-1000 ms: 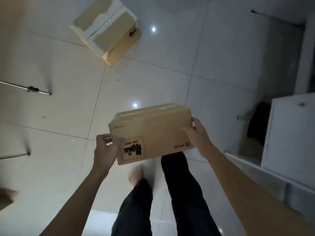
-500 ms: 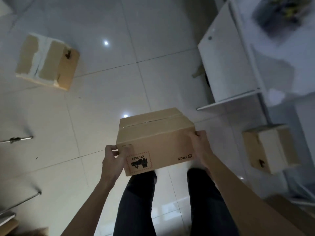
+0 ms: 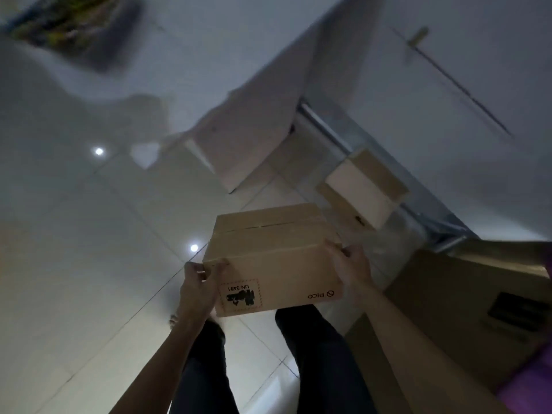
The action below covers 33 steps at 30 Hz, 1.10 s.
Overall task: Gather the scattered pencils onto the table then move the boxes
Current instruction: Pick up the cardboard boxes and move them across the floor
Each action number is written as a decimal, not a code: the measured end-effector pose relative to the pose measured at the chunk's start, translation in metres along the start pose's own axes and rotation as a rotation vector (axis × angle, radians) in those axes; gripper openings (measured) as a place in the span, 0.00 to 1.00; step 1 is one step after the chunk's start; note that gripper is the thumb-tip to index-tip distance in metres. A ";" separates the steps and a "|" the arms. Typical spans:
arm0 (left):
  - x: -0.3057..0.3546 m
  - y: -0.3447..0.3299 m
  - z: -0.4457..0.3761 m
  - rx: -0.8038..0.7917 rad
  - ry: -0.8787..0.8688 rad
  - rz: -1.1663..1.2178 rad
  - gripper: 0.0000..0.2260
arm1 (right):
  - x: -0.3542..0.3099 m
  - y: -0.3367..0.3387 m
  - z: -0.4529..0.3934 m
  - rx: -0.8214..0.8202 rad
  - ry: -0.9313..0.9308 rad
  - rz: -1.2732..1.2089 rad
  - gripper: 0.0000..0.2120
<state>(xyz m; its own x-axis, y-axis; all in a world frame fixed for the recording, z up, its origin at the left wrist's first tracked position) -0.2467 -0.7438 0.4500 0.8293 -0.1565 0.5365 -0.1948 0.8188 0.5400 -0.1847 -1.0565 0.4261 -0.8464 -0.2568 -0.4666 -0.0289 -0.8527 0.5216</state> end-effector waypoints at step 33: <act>0.233 -0.436 -0.127 -0.338 -0.640 -0.385 0.13 | 0.076 0.128 -0.302 0.359 -0.293 -0.461 0.15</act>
<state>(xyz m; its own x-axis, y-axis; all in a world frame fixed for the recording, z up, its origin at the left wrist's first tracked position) 0.0981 -1.0665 0.2570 0.3261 -0.6618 0.6750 0.2953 0.7496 0.5923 -0.0925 -1.3223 0.2418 -0.8128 0.2769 -0.5125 -0.5569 -0.6276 0.5441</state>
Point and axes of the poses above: each hand's wrist, its own z-axis away from the middle knuckle, its own y-axis out of the back of the hand, x = y × z, the point moved 4 cm from there along -z, towards the middle knuckle, and after that the axes turned 8 degrees about x, right-handed, at the moved point
